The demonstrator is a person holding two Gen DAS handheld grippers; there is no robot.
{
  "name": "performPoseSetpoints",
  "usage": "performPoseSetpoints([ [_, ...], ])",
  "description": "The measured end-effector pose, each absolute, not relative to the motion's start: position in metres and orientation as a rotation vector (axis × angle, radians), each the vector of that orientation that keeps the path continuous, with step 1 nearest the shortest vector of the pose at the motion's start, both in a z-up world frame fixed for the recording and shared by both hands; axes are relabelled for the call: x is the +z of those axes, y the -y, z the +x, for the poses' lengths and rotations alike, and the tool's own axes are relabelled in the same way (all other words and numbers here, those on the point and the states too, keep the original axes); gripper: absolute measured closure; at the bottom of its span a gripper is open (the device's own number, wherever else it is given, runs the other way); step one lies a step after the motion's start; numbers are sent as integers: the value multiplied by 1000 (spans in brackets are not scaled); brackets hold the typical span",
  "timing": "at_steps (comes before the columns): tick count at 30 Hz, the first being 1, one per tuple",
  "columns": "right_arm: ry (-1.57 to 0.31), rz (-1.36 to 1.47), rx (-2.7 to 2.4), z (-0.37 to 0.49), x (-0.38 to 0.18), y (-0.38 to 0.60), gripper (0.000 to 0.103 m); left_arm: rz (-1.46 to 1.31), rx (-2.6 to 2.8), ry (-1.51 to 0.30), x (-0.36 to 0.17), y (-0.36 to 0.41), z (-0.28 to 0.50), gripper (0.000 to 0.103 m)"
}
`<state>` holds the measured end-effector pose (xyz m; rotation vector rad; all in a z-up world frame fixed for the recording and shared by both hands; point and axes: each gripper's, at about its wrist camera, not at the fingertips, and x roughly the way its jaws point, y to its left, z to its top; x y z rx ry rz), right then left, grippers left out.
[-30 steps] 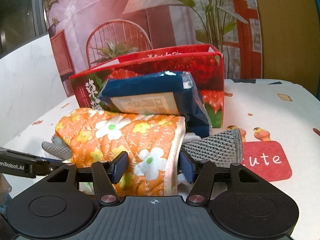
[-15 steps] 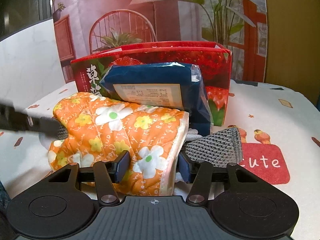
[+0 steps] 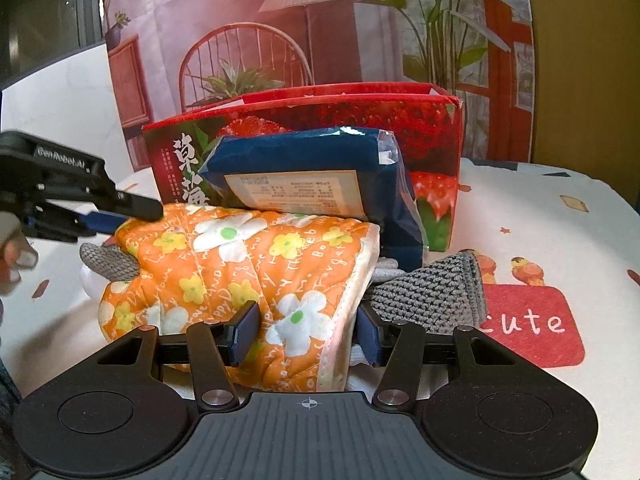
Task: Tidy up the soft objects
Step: 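Close both tools on the orange floral cloth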
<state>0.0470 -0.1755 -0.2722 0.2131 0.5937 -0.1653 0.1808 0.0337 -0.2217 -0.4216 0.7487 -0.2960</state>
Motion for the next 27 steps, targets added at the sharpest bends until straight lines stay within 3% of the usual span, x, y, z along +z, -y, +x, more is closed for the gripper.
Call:
performPoseSetpoints([
  [8, -582, 247, -160, 45, -272, 180, 54, -348, -335, -685, -210, -25, 157, 82],
  [19, -526, 244, -160, 35, -252, 176, 79, -225, -341, -604, -198, -16, 129, 89],
  [21, -512, 234, -150, 33, -246, 173, 91, -222, -336, -600, -198, -17, 128, 89],
  [27, -462, 185, -127, 27, -231, 163, 93, -214, -321, -552, -190, -23, 118, 90],
])
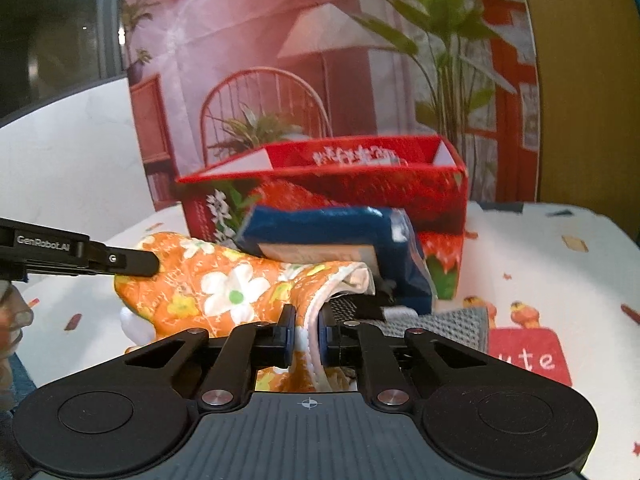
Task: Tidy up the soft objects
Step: 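Close both tools on the orange floral cloth, then lift the orange cloth with both tools and carry it over the box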
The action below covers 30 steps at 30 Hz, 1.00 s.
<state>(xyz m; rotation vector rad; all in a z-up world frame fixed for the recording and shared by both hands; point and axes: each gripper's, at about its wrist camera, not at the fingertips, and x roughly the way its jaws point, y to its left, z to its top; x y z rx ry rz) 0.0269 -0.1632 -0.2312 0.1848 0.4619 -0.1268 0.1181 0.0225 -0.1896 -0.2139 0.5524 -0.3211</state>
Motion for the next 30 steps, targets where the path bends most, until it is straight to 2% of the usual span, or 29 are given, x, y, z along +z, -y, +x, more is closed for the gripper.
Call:
performPoseSetpoints([
  [14, -310, 82, -88, 24, -177, 149, 93, -216, -317, -369, -140, -32, 111, 90],
  [25, -271, 113, -90, 92, -133, 193, 93, -122, -333, -286, -92, -9, 175, 90],
  [30, -294, 142, -119, 133, -131, 216, 93, -99, -312, -337, -85, 8, 222, 90],
])
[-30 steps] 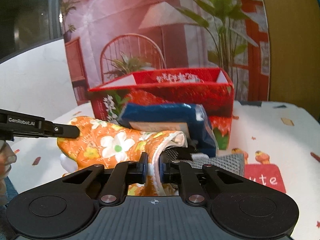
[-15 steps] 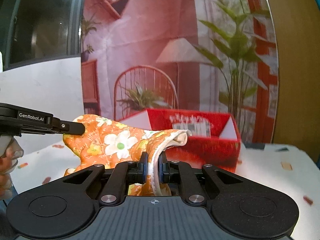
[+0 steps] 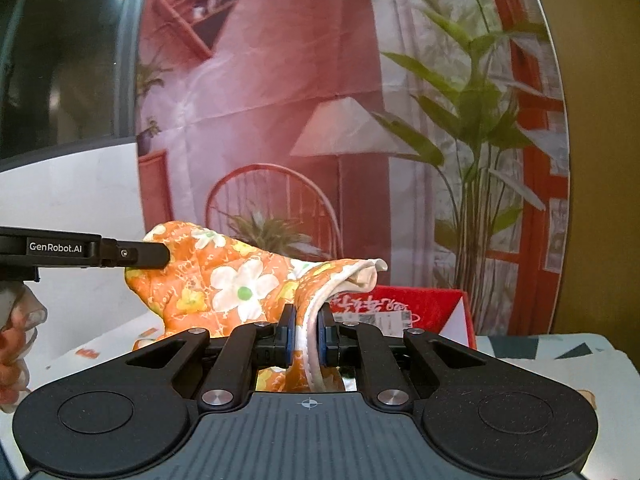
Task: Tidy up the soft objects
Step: 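Lift the orange cloth with both tools and carry it over the box, then open both tools to release the orange cloth into the box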
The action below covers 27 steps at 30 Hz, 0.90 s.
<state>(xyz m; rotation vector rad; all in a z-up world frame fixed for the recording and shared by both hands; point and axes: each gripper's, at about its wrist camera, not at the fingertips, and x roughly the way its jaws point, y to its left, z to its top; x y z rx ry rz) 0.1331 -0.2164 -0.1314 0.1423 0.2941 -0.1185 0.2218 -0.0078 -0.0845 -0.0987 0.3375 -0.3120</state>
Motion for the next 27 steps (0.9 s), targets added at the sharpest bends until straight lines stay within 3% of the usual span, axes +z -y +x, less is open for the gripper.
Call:
performPoseSetpoints([
  [19, -600, 282, -291, 253, -183, 283, 93, -2, -294, -593, -138, 41, 339, 87],
  [21, -622, 284, -305, 256, -188, 285, 93, 3, -304, -617, -144, 40, 342, 82],
  [23, -645, 286, -317, 258, -192, 285, 93, 1, -309, -640, -148, 39, 342, 55],
  [25, -670, 272, -325, 259, -197, 285, 86, -7, -327, -631, -149, 36, 336, 46],
  [27, -664, 260, -331, 257, -196, 284, 78, -8, -336, -632, -148, 34, 331, 42],
])
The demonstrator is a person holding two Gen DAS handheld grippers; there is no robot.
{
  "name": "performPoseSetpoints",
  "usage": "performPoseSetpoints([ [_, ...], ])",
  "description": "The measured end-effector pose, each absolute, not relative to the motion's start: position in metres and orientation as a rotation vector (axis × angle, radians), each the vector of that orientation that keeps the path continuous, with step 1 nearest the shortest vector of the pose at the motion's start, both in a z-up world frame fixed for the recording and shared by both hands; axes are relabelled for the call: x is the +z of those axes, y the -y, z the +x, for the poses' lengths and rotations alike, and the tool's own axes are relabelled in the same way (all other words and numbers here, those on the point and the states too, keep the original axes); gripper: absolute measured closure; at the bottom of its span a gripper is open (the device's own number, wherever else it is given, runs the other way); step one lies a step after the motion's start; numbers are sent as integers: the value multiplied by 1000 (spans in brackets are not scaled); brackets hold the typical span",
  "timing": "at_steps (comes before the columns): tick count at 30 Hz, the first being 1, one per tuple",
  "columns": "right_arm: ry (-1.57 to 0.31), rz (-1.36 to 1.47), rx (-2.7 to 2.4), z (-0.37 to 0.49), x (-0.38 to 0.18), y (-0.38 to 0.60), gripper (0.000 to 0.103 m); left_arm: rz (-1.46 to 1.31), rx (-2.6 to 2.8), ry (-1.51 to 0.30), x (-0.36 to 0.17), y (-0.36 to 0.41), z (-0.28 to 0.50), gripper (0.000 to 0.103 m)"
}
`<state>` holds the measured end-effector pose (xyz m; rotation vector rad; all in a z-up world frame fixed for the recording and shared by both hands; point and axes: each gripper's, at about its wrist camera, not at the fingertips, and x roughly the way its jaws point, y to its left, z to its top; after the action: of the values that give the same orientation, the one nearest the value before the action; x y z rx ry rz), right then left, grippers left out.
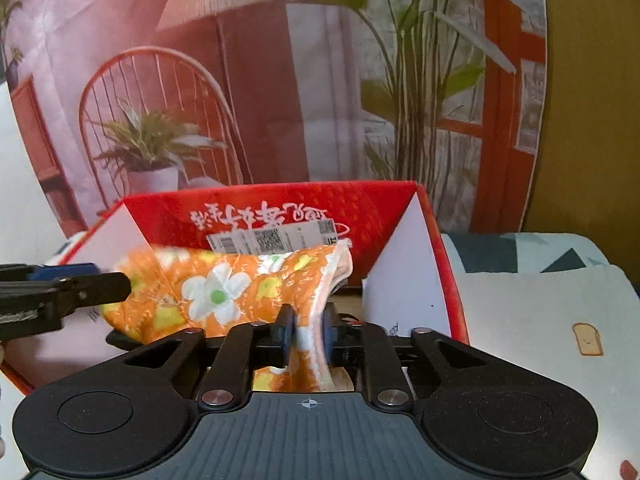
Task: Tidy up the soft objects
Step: 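Open both tools to release the orange cloth into the box, then move both tools back down to the white cloth under the grey mesh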
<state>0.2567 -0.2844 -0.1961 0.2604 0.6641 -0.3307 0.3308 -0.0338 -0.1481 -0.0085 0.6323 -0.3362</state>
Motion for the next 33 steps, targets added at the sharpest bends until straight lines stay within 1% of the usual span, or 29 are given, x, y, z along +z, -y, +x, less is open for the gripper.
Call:
performPoseSetpoints([
  [1, -653, 259, -331, 255, -195, 285, 72, -11, -337, -634, -147, 32, 328, 38],
  [2, -642, 257, -333, 253, -193, 285, 66, -16, -338, -633, -146, 31, 324, 30],
  [3, -629, 255, -336, 250, -191, 284, 49, -22, -339, -628, -144, 29, 320, 26],
  [4, -603, 254, -337, 245, -189, 283, 34, -28, -340, -619, -142, 26, 314, 15],
  [5, -568, 255, -322, 238, -185, 282, 30, -31, -340, -614, -140, 25, 309, 5],
  [6, -547, 250, -309, 235, -182, 282, 21, -34, -335, -608, -138, 23, 302, 1],
  [7, -527, 233, -305, 230, -179, 279, 9, -38, -328, -605, -137, 22, 297, 0],
  [8, -508, 210, -311, 224, -176, 276, 3, -39, -327, -605, -135, 21, 292, 0],
  [9, -488, 194, -313, 219, -172, 274, 0, -39, -327, -607, -133, 20, 286, 0],
  [16, -417, 183, -288, 174, -158, 259, 0, -35, -321, -570, -128, 8, 232, 0],
  [21, -357, 197, -269, 128, -159, 246, 0, -45, -327, -559, -136, -2, 190, 0],
  [27, -346, 222, -276, 71, -180, 232, 0, -36, -320, -579, -161, -6, 146, 0],
  [33, -412, 229, -292, 27, -216, 214, 0, -60, -313, -643, -194, -13, 120, 2],
])
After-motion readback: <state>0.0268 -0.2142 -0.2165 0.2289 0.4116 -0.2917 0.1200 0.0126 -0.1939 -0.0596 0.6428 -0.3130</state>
